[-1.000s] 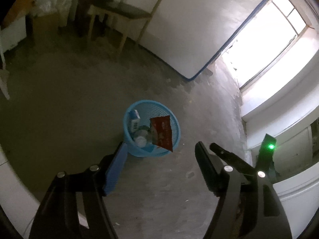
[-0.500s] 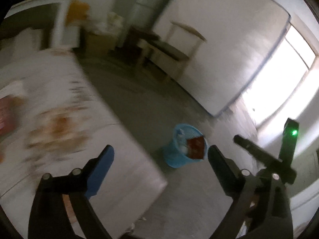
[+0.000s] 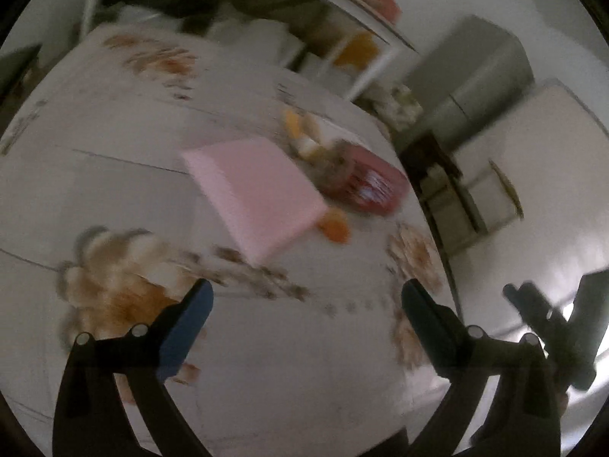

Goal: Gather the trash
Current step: 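Withdraw both open tools from the wastebasket and turn back to the table, then grasp the pink bubble-wrap pouch with the left tool while the right tool approaches the orange peel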

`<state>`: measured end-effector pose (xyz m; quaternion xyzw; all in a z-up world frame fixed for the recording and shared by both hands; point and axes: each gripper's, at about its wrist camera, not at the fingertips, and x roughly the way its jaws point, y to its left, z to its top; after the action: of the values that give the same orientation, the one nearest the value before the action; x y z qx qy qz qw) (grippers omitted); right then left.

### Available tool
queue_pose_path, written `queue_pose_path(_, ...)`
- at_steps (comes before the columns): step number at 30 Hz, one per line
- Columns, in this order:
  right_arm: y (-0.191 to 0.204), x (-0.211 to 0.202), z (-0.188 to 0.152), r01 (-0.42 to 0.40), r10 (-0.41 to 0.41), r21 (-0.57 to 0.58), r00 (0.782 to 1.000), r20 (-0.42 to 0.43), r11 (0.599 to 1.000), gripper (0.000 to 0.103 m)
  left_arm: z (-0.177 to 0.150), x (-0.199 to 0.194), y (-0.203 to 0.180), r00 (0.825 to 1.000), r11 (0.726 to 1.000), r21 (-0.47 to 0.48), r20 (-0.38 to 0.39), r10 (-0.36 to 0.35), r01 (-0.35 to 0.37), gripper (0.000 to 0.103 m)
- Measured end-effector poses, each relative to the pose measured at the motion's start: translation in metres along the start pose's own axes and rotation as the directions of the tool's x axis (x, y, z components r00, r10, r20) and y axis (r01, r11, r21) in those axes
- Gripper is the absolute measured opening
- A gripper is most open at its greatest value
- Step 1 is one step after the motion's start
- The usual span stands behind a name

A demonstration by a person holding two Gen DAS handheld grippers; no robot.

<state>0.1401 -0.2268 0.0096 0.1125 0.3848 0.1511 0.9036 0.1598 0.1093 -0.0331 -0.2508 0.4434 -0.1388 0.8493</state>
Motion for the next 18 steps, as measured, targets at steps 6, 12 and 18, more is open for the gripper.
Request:
queue_pose_path(6,0.078,0.045,0.006,-0.073,0.060,-0.172,0.995,-0.079,0.982,0.076,0.044,0.018,0.024,0.998,0.992,-0.110,-0.001,0.057,-0.057,0.097)
queue_pose_path(12,0.074,0.057,0.014,-0.060,0.043,-0.137,0.992,-0.120,0.989,0.076,0.086,0.049,0.017,0.977,0.968,-0.162,0.063,0.203,-0.191,0.097)
queue_pose_path(18,0.035,0.052,0.014,-0.010,0.006,-0.030,0.991,-0.130,1.000,0.076,0.092,0.084,0.008,0.932,0.929,-0.132,0.061,0.356,-0.346,0.097)
